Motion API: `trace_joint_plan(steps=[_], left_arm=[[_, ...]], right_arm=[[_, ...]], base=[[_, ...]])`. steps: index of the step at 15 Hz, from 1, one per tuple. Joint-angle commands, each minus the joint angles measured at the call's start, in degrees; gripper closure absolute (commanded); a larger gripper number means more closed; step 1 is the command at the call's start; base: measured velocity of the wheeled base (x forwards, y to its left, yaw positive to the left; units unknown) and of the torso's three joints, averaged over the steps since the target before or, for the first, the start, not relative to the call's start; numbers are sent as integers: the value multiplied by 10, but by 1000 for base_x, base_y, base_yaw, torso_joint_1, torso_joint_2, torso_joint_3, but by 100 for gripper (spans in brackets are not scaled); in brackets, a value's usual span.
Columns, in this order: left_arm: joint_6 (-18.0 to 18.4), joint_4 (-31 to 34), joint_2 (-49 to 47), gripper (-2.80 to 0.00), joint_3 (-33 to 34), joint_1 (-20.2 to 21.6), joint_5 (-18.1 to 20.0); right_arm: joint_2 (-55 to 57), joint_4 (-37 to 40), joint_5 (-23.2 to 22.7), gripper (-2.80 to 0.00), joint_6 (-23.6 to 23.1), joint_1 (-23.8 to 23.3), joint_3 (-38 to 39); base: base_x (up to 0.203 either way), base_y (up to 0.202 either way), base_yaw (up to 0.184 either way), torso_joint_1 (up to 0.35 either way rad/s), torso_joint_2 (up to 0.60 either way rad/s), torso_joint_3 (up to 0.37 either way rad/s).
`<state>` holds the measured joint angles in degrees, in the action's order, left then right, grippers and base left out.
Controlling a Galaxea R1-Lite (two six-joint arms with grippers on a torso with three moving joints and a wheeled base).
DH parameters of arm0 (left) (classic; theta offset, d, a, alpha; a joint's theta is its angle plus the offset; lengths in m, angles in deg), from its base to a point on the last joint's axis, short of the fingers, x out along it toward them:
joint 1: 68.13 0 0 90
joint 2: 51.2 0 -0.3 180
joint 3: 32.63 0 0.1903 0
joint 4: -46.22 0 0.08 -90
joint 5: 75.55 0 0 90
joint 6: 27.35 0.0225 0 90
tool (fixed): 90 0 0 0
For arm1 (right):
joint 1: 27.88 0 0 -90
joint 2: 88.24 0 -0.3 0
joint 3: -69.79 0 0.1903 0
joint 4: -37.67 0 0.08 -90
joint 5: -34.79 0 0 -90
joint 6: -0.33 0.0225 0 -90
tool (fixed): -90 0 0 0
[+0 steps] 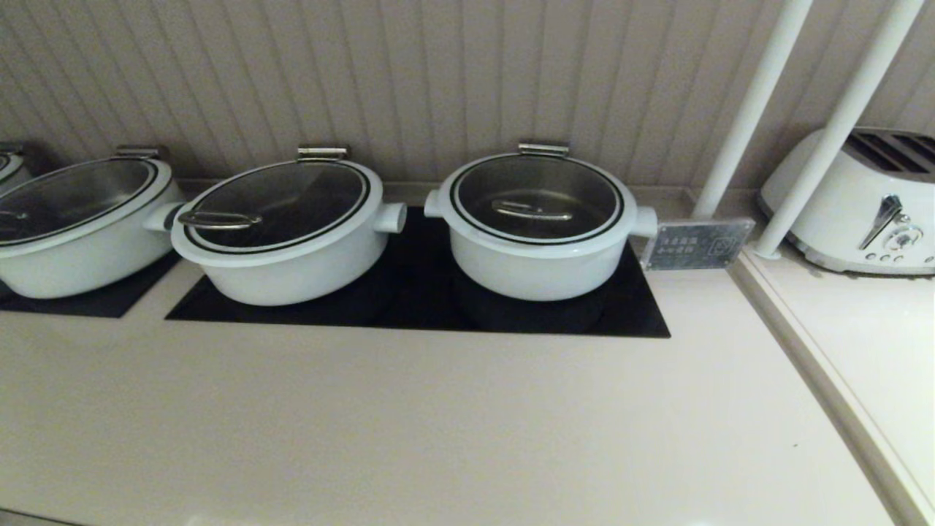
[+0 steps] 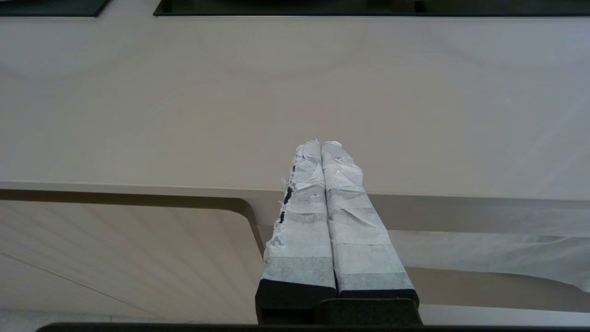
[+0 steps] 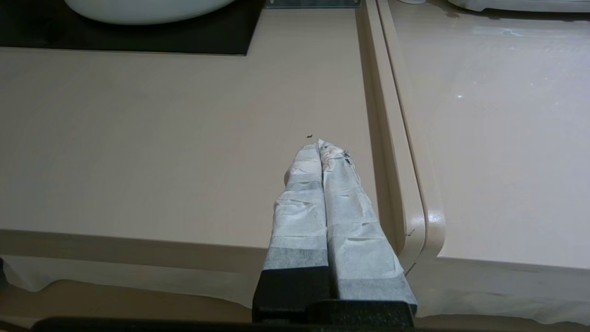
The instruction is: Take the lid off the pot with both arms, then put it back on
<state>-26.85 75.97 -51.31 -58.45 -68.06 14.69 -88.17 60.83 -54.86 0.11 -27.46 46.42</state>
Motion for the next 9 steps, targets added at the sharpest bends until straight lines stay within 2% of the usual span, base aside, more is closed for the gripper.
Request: trace_joint_plan(steps=[1,9], left_arm=[[-1,0,0,0,0,0,0],[0,0,0,0,0,0,0]], right_arm=[[-1,-1,0,0,0,0,0],[-1,0,1,0,1,0,0]], base=[[0,0,0,0,0,0],[0,0,0,0,0,0]])
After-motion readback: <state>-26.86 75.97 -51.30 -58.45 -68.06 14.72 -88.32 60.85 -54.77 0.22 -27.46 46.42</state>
